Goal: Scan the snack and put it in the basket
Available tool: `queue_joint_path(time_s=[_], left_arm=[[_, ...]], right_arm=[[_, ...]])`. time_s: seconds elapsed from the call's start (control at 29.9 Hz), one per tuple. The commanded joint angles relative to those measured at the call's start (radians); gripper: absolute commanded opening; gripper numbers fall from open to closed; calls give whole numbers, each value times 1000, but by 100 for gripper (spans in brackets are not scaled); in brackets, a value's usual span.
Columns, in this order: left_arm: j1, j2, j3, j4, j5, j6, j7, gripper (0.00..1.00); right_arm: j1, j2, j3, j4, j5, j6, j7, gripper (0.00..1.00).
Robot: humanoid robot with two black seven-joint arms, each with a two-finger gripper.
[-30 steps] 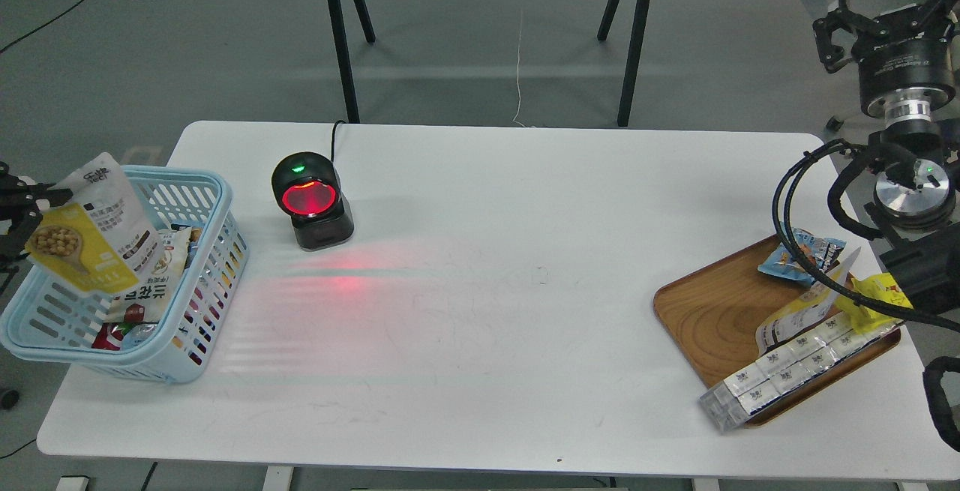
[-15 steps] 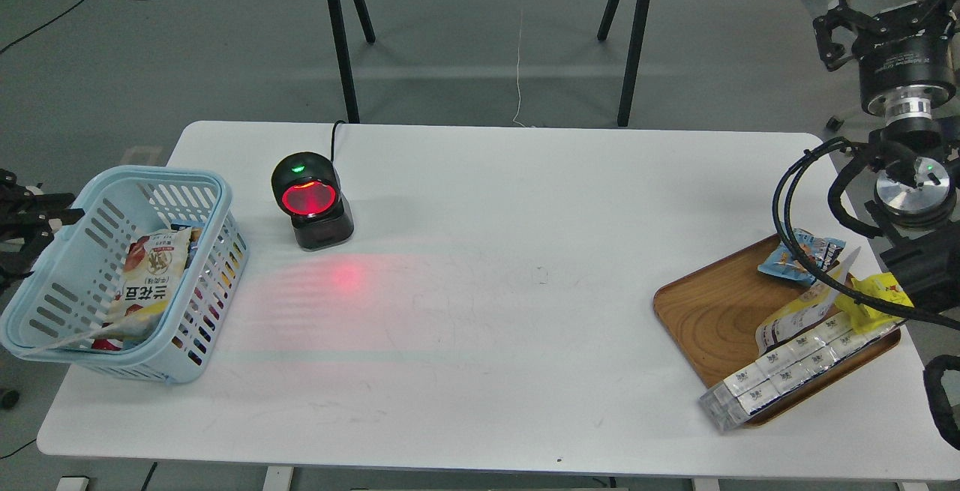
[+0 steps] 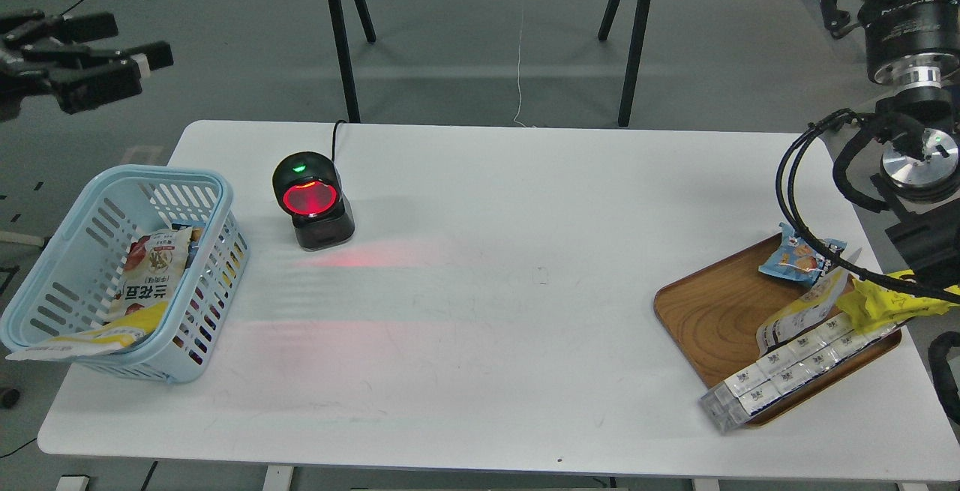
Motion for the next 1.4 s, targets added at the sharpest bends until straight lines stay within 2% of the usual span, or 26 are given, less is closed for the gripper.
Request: queue_joint_path(time_s=[0.0,0.1,0.17,0.33,0.4,0.54,0.57,0.67,0.74,0.9,1.17,1.37], left_arm=[[0,-148,-53,121,-162,-2,-1,94],[2,-275,-115,244,-323,-19,-1,98],[-1,-356,-153,324,-421,-71,-1,99],[-1,-533,-308,509,-633,-207,-1,99],[-1,-612,-374,592,-717,-218,-1,99],[-1,-746,-490,735,-926,-229,-1,99],[-1,-769,-510,757,-989,-235,23,99],[0,-818,-528,787,-1135,-258,80,99],[3,-838,-529,792,-1204,-263,97,99],[17,-886,-529,826,-1288,-272,100,99],[62,-944,-529,913,-1429,-356,117,99],[66,-958,-529,953,-1440,-359,114,99]], right_arm=[[13,-11,-1,-7,0,0,-6,99],[22,-14,-4,-9,0,0,-6,99],[23,-15,-5,-9,-3,0,-13,99],[32,-14,-2,-10,-6,0,-94,99],[30,-14,-1,-10,-5,0,-114,99],[27,-12,-4,-13,-6,-2,-125,99],[26,-11,-4,-18,-6,-8,-125,99],[26,2,-5,-62,-5,-2,-125,99],[24,5,-5,-81,-5,0,-123,99],[18,5,-7,-81,-5,0,-125,99],[9,5,-4,-79,-5,0,-125,99],[-4,15,-8,-75,-5,0,-123,99]])
